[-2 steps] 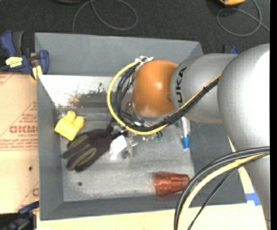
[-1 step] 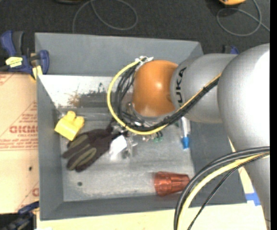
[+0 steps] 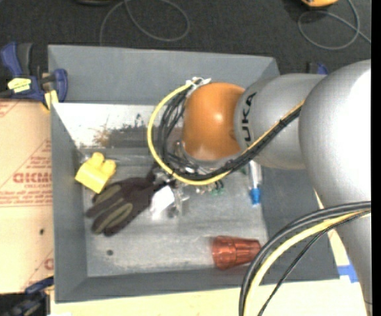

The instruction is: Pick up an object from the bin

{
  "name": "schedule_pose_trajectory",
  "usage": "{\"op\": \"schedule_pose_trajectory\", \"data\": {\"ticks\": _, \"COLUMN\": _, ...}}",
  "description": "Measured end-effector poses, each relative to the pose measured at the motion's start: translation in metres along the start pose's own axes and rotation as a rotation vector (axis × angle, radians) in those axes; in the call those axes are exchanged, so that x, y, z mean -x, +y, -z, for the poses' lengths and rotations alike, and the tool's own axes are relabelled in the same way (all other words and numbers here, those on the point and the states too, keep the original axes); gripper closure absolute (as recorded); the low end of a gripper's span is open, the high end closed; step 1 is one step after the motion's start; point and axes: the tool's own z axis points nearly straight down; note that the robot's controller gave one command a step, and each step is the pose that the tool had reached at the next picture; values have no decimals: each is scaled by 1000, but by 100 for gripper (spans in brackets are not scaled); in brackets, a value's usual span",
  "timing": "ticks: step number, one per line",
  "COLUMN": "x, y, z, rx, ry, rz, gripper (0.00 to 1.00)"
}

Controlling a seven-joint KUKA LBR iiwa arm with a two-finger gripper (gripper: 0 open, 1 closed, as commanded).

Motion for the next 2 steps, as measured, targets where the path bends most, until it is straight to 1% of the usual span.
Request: {"op": "schedule_pose_trajectory", "data": {"ticks": 2, "x": 0, "y": 0, "z": 0, "rx": 0, "ry": 0, "rz": -1, "gripper": 100}}
